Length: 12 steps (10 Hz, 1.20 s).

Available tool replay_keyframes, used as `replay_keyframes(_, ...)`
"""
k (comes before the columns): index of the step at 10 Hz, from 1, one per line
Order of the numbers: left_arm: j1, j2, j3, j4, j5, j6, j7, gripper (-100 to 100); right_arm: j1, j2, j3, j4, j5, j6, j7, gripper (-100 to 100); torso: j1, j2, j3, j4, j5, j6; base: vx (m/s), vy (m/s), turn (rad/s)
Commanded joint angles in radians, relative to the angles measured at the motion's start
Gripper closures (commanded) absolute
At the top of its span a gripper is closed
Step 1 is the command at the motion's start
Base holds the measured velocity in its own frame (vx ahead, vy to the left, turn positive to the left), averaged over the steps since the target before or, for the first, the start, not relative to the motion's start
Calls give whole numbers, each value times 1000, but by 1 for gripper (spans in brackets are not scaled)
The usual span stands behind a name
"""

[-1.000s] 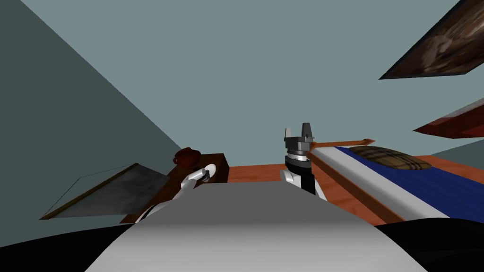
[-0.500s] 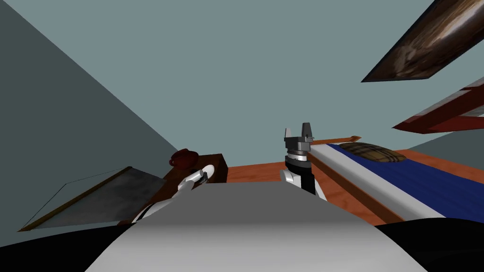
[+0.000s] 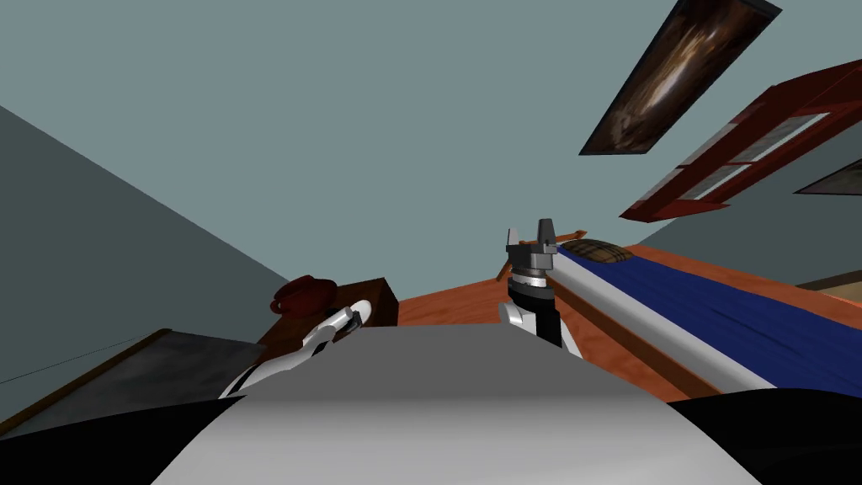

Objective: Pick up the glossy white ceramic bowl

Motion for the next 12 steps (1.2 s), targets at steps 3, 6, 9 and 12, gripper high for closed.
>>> replay_keyframes(3, 2, -1, 0, 1, 0, 2, 1, 100, 0, 0, 0, 0, 0, 0, 0, 0, 1, -2, -1, 0, 0, 1, -4, -3, 7)
replay_keyframes(6, 1, -1, 0, 0, 0, 2, 1, 0, 0, 0, 0, 0, 0, 0, 0, 0, 1, -2, -1, 0, 0, 1, 0, 0, 0)
replay_keyframes(9, 11, -39, -36, -70, -50, 51, 23, 100, 0, 0, 0, 0, 0, 0, 0, 0, 3, -5, -3, -2, 0, -2, 51, 29, 300)
replay_keyframes(12, 19, -115, -105, -231, -140, 131, 56, 100, 0, 0, 0, 0, 0, 0, 0, 0, 2, -6, -3, -1, -1, 0, 74, 35, 403)
